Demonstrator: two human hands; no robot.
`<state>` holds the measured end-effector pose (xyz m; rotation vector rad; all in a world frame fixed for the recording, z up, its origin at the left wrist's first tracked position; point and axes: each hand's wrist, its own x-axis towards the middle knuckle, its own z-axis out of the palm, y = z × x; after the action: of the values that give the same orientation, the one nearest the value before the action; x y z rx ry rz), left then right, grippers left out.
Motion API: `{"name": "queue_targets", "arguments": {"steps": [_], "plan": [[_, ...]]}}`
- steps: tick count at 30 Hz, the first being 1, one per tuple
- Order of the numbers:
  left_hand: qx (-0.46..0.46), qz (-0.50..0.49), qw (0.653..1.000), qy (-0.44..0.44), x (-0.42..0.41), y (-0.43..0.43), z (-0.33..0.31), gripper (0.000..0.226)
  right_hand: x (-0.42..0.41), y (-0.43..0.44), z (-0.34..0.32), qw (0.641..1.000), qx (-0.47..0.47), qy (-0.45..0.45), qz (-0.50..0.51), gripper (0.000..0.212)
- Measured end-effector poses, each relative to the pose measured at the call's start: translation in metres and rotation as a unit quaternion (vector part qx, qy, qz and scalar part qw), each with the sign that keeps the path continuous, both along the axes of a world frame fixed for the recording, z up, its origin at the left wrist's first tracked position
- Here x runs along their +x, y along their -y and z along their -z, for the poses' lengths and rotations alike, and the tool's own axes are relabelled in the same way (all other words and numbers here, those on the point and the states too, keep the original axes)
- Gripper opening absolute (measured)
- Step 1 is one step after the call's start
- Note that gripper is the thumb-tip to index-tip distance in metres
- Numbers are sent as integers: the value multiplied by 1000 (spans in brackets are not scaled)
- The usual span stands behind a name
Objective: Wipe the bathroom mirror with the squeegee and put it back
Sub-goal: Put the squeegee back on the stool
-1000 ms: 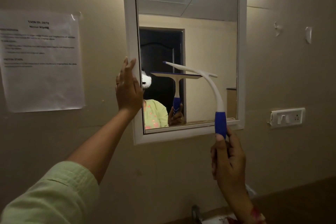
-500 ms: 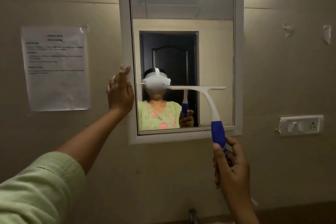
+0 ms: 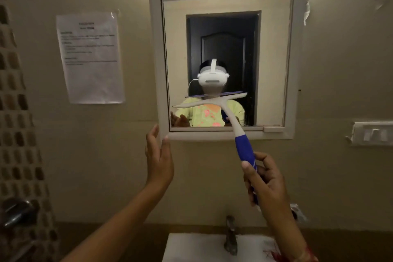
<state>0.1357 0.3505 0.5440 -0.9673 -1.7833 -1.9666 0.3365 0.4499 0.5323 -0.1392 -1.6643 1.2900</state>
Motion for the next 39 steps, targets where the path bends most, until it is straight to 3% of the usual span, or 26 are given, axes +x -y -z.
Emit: {"name": "queue_targets", "arguments": {"steps": [4, 17, 27, 39], "plan": [[-41, -15, 995, 91, 19, 27, 60, 39, 10, -3, 23, 995, -28, 48, -80, 16], [-166, -196, 939, 230, 64, 114, 175, 32, -18, 37, 97, 931, -62, 198, -301, 29], [-215, -277, 883, 313, 76, 203, 241, 29, -60, 78, 143, 885, -66, 312, -339, 24], [-250, -326, 829, 379, 39, 265, 294, 29, -137, 141, 229, 754, -111, 549, -343, 16]]}}
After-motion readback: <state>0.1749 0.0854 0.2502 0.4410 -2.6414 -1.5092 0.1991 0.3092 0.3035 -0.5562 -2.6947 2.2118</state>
